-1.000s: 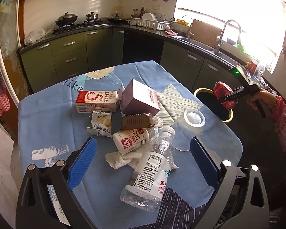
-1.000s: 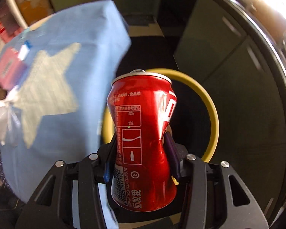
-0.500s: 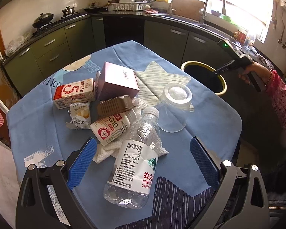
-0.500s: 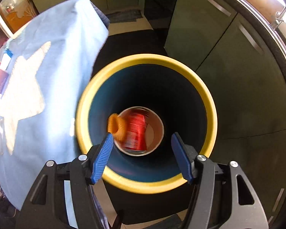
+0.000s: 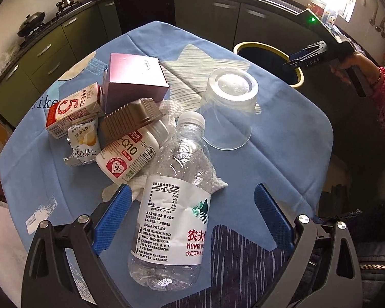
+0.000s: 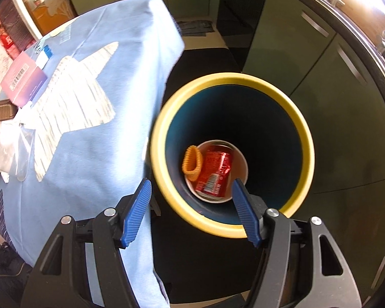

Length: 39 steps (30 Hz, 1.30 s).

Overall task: Collect trash
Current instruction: 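Grasp the clear water bottle with the left gripper, then carry the water bottle over the bin and open the left gripper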

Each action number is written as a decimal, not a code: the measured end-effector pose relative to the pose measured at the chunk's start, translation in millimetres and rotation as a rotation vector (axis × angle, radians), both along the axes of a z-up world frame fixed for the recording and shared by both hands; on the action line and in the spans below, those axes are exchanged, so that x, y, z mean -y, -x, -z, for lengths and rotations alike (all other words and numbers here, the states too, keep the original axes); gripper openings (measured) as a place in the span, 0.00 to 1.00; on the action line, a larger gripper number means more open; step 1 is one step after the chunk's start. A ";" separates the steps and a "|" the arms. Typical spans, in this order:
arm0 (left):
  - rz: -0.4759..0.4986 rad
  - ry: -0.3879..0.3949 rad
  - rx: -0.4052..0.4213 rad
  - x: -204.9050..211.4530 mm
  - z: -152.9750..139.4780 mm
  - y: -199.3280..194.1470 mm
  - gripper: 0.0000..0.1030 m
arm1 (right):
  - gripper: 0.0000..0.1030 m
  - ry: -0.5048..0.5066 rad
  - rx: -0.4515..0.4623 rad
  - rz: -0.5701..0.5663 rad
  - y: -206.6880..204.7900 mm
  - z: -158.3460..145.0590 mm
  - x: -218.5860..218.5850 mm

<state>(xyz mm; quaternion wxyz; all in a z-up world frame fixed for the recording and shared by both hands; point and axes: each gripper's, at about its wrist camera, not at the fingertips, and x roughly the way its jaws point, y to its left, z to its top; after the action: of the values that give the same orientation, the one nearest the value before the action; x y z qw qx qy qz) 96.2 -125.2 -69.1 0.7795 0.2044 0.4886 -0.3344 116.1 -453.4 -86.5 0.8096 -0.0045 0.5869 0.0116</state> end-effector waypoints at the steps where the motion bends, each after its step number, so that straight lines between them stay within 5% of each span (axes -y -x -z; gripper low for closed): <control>1: 0.004 -0.006 -0.012 0.6 2.8 -2.2 0.86 | 0.60 0.000 -0.001 -0.004 -0.8 0.9 0.0; 13: 0.018 -0.109 -0.056 7.8 28.6 -14.4 0.76 | 0.60 -0.014 -0.020 -0.011 -1.9 12.0 -1.8; 18: 0.015 -0.146 -0.073 9.2 40.7 -16.6 0.59 | 0.60 -0.017 -0.023 -0.014 -1.5 14.7 -3.1; 22: 0.009 -0.142 -0.076 3.1 40.2 -14.5 0.58 | 0.60 -0.019 -0.019 -0.013 -0.2 14.6 -2.7; 39: -0.024 -0.040 0.057 -11.4 -45.6 8.7 0.58 | 0.60 -0.035 0.016 0.004 12.5 5.8 5.3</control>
<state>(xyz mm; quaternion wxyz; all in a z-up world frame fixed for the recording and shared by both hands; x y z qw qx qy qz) 87.5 -113.7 -23.5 0.7928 0.2238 0.4751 -0.3092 103.6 -458.7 -92.4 0.8143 0.0105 0.5800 0.0203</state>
